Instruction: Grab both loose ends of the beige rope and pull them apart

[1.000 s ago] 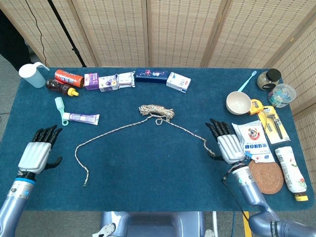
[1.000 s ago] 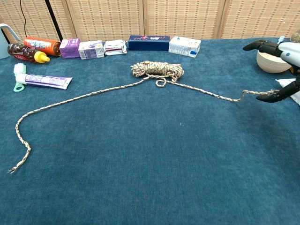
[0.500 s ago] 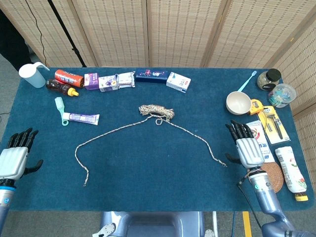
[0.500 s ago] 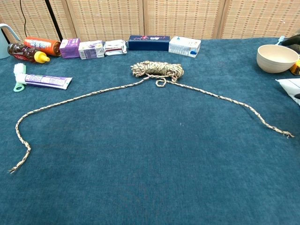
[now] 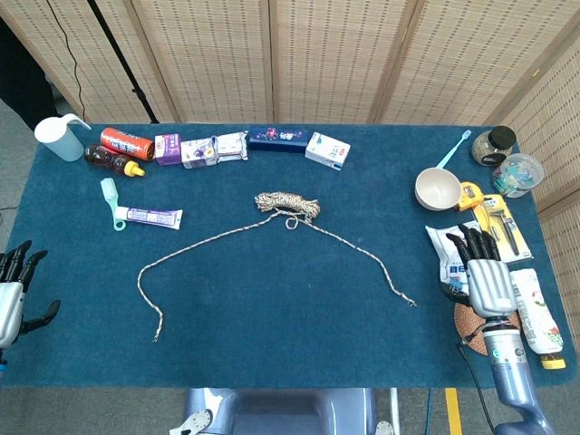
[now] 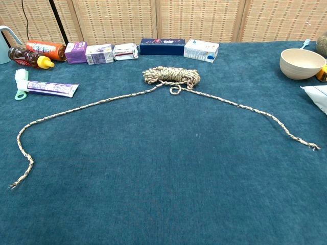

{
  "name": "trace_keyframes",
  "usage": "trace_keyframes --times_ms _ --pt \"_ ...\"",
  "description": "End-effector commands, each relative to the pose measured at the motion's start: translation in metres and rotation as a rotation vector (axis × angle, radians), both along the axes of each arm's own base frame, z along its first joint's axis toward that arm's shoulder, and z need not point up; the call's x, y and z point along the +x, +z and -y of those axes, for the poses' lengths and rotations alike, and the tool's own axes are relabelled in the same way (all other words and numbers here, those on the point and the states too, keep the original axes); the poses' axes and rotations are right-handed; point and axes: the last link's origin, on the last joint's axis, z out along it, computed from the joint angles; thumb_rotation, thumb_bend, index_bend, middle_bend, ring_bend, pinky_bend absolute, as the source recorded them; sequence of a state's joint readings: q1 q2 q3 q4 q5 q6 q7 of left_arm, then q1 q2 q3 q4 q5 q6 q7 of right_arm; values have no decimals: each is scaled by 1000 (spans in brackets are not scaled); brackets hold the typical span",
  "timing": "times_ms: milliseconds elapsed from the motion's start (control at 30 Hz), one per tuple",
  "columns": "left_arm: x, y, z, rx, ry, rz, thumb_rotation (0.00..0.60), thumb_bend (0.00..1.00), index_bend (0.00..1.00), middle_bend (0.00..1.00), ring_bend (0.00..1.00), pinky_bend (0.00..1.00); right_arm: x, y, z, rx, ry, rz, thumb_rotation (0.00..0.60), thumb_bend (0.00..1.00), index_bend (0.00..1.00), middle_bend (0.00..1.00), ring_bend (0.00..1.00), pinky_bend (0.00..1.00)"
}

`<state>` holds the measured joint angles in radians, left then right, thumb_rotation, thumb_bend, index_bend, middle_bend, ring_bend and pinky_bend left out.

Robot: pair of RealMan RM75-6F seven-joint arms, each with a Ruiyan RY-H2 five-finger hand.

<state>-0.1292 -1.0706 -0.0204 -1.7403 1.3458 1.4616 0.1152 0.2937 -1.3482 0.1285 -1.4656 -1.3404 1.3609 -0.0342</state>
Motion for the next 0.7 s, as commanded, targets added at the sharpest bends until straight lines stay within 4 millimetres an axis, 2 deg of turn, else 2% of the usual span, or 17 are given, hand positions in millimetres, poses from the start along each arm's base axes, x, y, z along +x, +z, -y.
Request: trace_keyframes --times_ms 33,400,533,700 --pt "-3 0 15 21 -15 5 543 278 186 45 4 0 -4 4 -9 -20 -10 -5 600 247 227 104 20 0" --pt "-18 9 54 20 33 5 545 277 227 62 15 0 -13 24 -53 -75 -78 -38 600 247 273 137 40 0" --pt "-19 12 57 21 29 6 544 277 229 62 15 0 -18 30 -62 -82 -103 -55 600 247 281 141 42 0" --pt "-16 11 50 12 6 -3 542 278 229 62 15 0 -21 34 -65 -94 -119 -49 600 246 288 141 44 0"
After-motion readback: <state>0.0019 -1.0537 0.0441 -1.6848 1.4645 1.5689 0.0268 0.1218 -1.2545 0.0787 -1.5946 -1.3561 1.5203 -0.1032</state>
